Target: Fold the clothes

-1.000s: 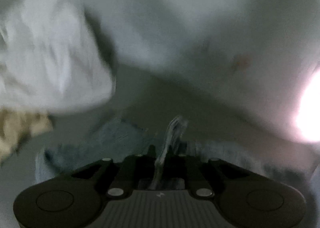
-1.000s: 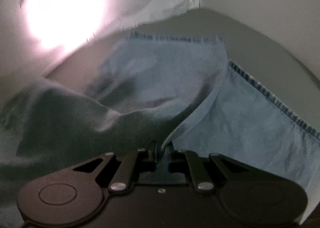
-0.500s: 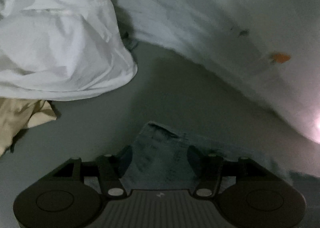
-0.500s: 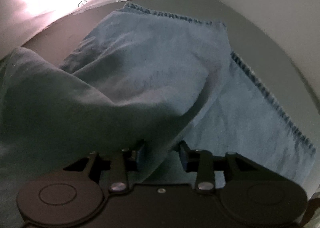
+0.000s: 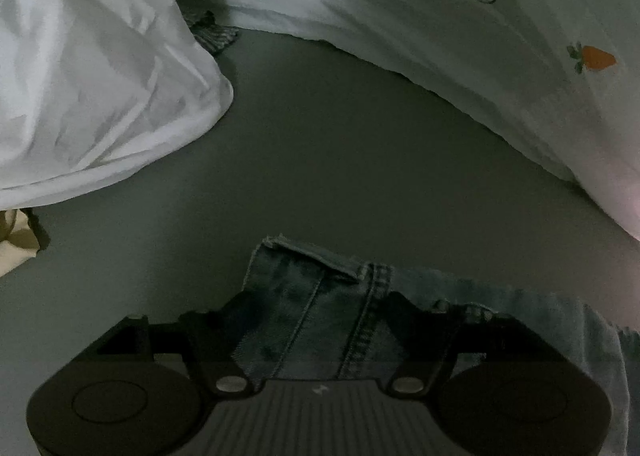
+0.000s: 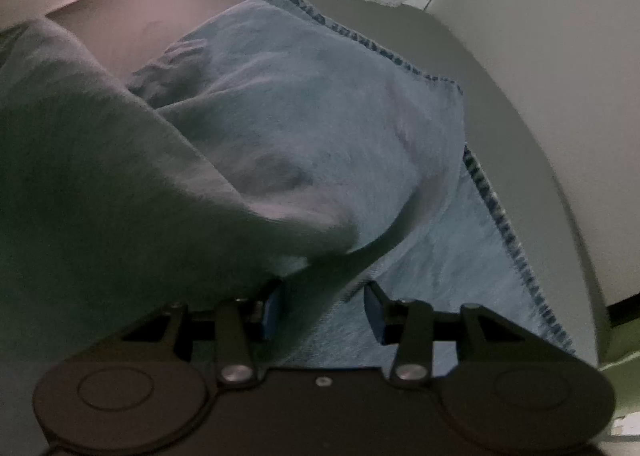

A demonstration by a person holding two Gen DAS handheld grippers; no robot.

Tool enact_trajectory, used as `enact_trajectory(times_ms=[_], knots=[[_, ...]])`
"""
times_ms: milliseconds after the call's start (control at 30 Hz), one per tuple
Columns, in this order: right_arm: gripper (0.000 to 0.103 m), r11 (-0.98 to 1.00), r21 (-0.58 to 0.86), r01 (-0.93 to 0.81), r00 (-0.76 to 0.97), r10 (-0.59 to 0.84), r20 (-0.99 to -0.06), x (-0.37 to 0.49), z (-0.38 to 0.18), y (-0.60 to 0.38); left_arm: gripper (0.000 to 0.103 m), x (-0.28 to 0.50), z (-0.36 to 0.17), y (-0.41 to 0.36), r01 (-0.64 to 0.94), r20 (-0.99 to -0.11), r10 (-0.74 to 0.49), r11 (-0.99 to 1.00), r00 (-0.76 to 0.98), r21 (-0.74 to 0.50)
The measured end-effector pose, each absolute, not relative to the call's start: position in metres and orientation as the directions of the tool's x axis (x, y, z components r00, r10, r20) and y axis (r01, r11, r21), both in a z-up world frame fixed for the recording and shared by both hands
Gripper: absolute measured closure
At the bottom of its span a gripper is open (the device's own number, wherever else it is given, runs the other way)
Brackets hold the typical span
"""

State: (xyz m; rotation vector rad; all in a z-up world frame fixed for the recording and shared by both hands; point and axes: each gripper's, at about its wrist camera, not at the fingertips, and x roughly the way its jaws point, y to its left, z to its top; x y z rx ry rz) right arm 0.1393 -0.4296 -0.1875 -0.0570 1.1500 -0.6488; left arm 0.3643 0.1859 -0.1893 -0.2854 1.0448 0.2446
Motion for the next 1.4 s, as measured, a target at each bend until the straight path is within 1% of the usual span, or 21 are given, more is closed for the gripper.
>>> enact_trajectory(times_ms=[300, 367, 500, 533, 567, 600, 633, 667, 700, 733, 767, 833, 900, 967, 1033, 1067, 1133, 1200, 1233, 1300, 1400], knots=[[0.058, 0.804, -0.405, 0.435, 0.223, -0.532, -0.817, 0.144, -0.19, -0.425, 0.018, 0.372, -0.189, 0.177, -0.287, -0.889, 0.075, 0.956, 0.451, -0.065], [0.058, 0.804, -0.404, 0.437, 0.225, -0.532, -0.816, 0.143, -0.19, -0.424, 0.013, 0.374, -0.19, 0.176, -0.28, -0.893, 0.081, 0.959, 0.442, -0.052], [0.058, 0.806, -0.399, 0.436, 0.233, -0.53, -0.816, 0.141, -0.192, -0.424, 0.013, 0.379, -0.194, 0.17, -0.272, -0.893, 0.116, 0.962, 0.435, -0.008], [0.058, 0.808, -0.396, 0.437, 0.236, -0.527, -0.816, 0.14, -0.192, -0.424, 0.019, 0.378, -0.192, 0.169, -0.273, -0.888, 0.126, 0.962, 0.442, 0.001], [0.058, 0.81, -0.393, 0.436, 0.239, -0.525, -0.817, 0.14, -0.192, -0.425, 0.03, 0.377, -0.191, 0.168, -0.273, -0.884, 0.135, 0.962, 0.448, 0.009], [0.058, 0.811, -0.392, 0.434, 0.242, -0.524, -0.817, 0.139, -0.192, -0.425, 0.035, 0.375, -0.189, 0.167, -0.267, -0.878, 0.14, 0.964, 0.457, 0.015], [0.058, 0.813, -0.391, 0.432, 0.245, -0.523, -0.817, 0.139, -0.192, -0.426, 0.042, 0.374, -0.186, 0.164, -0.256, -0.875, 0.147, 0.966, 0.462, 0.028], [0.058, 0.815, -0.393, 0.427, 0.246, -0.523, -0.816, 0.14, -0.192, -0.426, 0.054, 0.373, -0.184, 0.161, -0.245, -0.871, 0.154, 0.969, 0.467, 0.041], [0.059, 0.816, -0.397, 0.42, 0.247, -0.523, -0.816, 0.14, -0.192, -0.424, 0.058, 0.372, -0.181, 0.159, -0.234, -0.867, 0.161, 0.971, 0.471, 0.053], [0.061, 0.818, -0.401, 0.412, 0.247, -0.524, -0.815, 0.141, -0.192, -0.423, 0.068, 0.371, -0.177, 0.157, -0.224, -0.864, 0.159, 0.973, 0.478, 0.055], [0.063, 0.822, -0.397, 0.408, 0.256, -0.521, -0.814, 0.141, -0.19, -0.422, 0.071, 0.37, -0.171, 0.156, -0.221, -0.857, 0.159, 0.974, 0.49, 0.054], [0.071, 0.833, -0.377, 0.405, 0.29, -0.508, -0.811, 0.142, -0.182, -0.418, 0.073, 0.371, -0.157, 0.156, -0.226, -0.844, 0.162, 0.973, 0.512, 0.05], [0.076, 0.844, -0.356, 0.401, 0.324, -0.494, -0.807, 0.143, -0.174, -0.414, 0.075, 0.376, -0.141, 0.172, -0.272, -0.834, 0.128, 0.962, 0.537, -0.028], [0.079, 0.854, -0.335, 0.398, 0.355, -0.481, -0.802, 0.144, -0.167, -0.412, 0.082, 0.382, -0.124, 0.192, -0.331, -0.818, 0.125, 0.94, 0.561, -0.084], [0.08, 0.859, -0.318, 0.402, 0.377, -0.472, -0.797, 0.146, -0.163, -0.417, 0.083, 0.387, -0.114, 0.21, -0.386, -0.804, 0.149, 0.916, 0.575, -0.107], [0.08, 0.861, -0.309, 0.404, 0.388, -0.467, -0.795, 0.148, -0.162, -0.42, 0.083, 0.389, -0.112, 0.215, -0.41, -0.799, 0.175, 0.907, 0.575, -0.096], [0.079, 0.865, -0.291, 0.408, 0.409, -0.458, -0.789, 0.15, -0.158, -0.424, 0.083, 0.395, -0.119, 0.218, -0.434, -0.797, 0.24, 0.901, 0.554, -0.03], [0.077, 0.87, -0.273, 0.411, 0.431, -0.449, -0.782, 0.152, -0.155, -0.429, 0.083, 0.401, -0.141, 0.217, -0.443, -0.815, 0.279, 0.896, 0.508, 0.03], [0.071, 0.872, -0.264, 0.412, 0.442, -0.445, -0.779, 0.153, -0.153, -0.431, 0.083, 0.403, -0.154, 0.213, -0.435, -0.824, 0.294, 0.898, 0.484, 0.065], [0.065, 0.876, -0.246, 0.415, 0.463, -0.436, -0.772, 0.156, -0.15, -0.436, 0.083, 0.407, -0.178, 0.205, -0.414, -0.839, 0.326, 0.9, 0.436, 0.135], [0.062, 0.882, -0.219, 0.417, 0.495, -0.422, -0.76, 0.159, -0.145, -0.443, 0.083, 0.409, -0.185, 0.182, -0.365, -0.807, 0.413, 0.892, 0.421, 0.266]])
